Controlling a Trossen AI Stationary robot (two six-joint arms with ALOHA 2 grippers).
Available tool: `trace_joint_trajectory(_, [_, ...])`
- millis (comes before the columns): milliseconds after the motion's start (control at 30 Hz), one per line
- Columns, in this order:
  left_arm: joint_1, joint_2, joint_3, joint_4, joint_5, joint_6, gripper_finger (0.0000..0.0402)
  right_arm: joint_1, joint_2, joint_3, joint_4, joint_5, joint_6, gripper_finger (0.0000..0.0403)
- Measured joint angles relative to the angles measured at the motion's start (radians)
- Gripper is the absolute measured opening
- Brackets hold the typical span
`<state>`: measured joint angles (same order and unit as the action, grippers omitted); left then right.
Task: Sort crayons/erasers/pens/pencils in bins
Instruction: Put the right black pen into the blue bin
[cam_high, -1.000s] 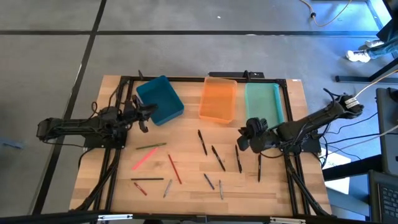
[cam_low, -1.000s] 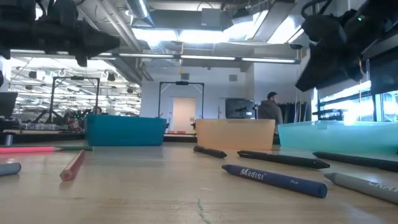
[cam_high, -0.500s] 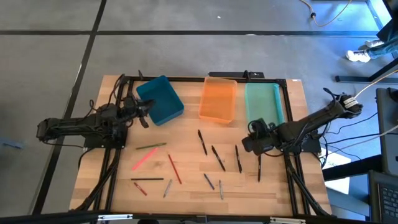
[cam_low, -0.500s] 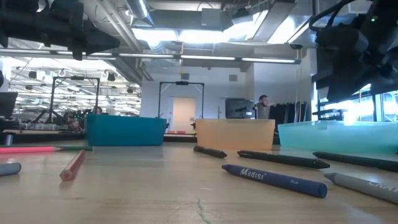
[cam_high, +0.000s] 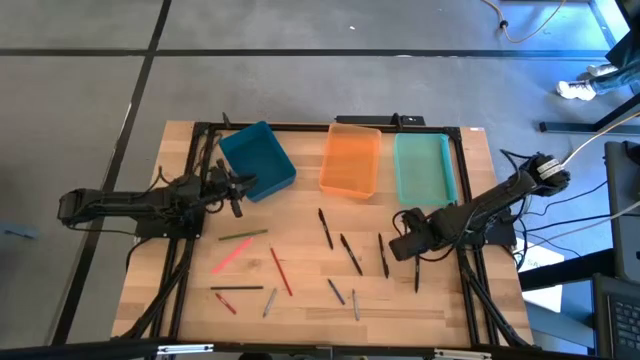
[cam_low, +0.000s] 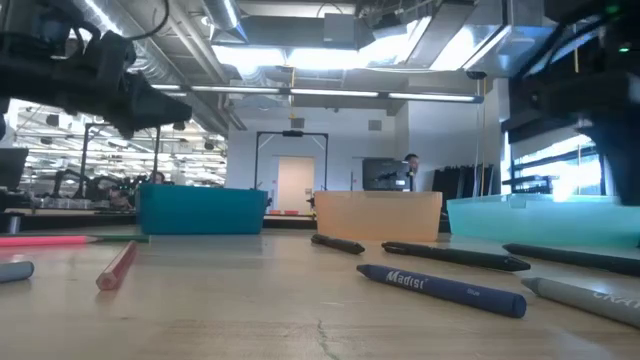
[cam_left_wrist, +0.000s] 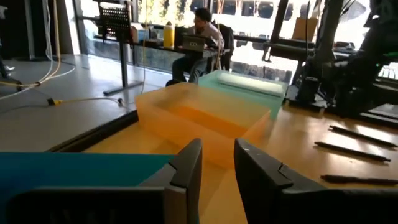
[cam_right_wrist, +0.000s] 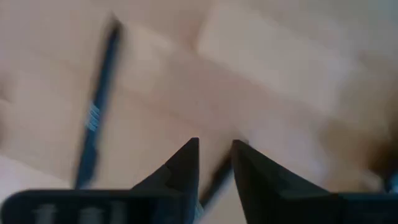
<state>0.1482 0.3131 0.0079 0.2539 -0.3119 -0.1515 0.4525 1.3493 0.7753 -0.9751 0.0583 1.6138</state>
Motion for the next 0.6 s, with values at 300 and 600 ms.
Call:
trace_joint_trajectory(300, [-0.041, 0.015, 0.002, 0.032, -0.009, 0.003, 0.0086, 0.042, 0.096, 0.0, 0.016, -0.158, 0.092, 0.0195])
trace_joint_trajectory(600, [-0.064, 0.014, 0.002, 0.056, -0.017, 0.058, 0.0085, 0.042, 0.205, -0.001, 0.086, -0.177, 0.083, 0.0146])
